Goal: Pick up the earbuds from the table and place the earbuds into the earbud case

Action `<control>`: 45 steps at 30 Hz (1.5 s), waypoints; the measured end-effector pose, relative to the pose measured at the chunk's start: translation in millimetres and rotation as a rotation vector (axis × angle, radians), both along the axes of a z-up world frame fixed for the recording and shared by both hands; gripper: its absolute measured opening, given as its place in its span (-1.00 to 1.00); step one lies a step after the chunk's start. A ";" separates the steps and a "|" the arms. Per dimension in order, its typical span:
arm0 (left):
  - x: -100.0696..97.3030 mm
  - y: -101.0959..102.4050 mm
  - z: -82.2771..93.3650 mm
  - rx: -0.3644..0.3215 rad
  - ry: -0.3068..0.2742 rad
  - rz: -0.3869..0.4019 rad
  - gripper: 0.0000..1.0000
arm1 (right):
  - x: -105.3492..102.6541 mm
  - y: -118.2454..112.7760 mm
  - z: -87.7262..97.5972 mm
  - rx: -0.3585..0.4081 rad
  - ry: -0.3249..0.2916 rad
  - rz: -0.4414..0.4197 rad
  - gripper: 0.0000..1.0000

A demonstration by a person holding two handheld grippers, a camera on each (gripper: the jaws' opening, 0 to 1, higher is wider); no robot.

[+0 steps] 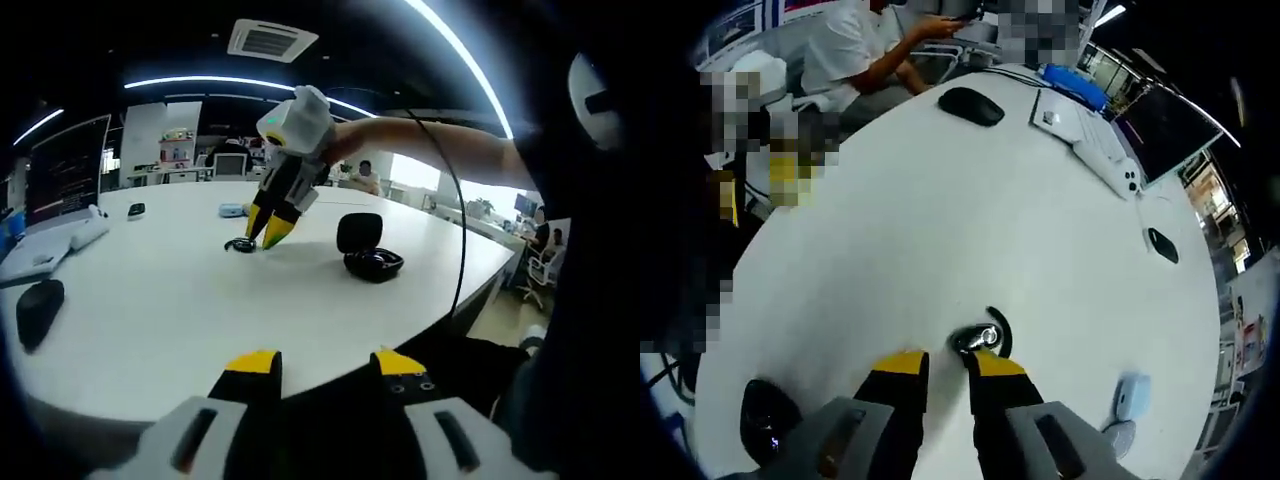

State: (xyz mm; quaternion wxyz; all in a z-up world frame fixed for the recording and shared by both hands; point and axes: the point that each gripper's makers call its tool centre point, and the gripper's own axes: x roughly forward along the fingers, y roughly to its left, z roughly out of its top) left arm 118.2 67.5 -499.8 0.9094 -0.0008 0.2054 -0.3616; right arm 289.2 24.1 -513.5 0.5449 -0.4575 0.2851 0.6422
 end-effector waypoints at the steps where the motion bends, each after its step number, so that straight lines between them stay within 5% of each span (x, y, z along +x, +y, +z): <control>1: -0.3 -0.2 0.2 0.001 0.000 0.000 -0.26 | -2.7 1.1 -0.3 0.001 0.001 0.004 -0.68; 12: -2.9 -2.0 1.5 -0.002 -0.005 0.000 -0.26 | -10.3 12.1 5.1 0.027 -0.008 0.026 -0.68; 18: -2.8 0.1 2.5 -0.004 -0.006 0.003 -0.26 | 4.8 11.9 19.6 0.038 -0.055 0.020 -0.68; 23: -1.3 1.1 2.4 -0.005 -0.007 0.004 -0.26 | 18.1 5.4 17.9 -0.048 -0.194 0.162 -0.69; 29: -0.8 0.2 1.7 -0.012 -0.004 0.002 -0.26 | 27.6 6.5 11.3 -0.121 -0.287 0.287 -0.77; 45: -0.5 8.2 1.1 -0.022 -0.001 0.028 -0.26 | 29.5 13.1 -2.3 -0.166 -0.271 0.314 -0.72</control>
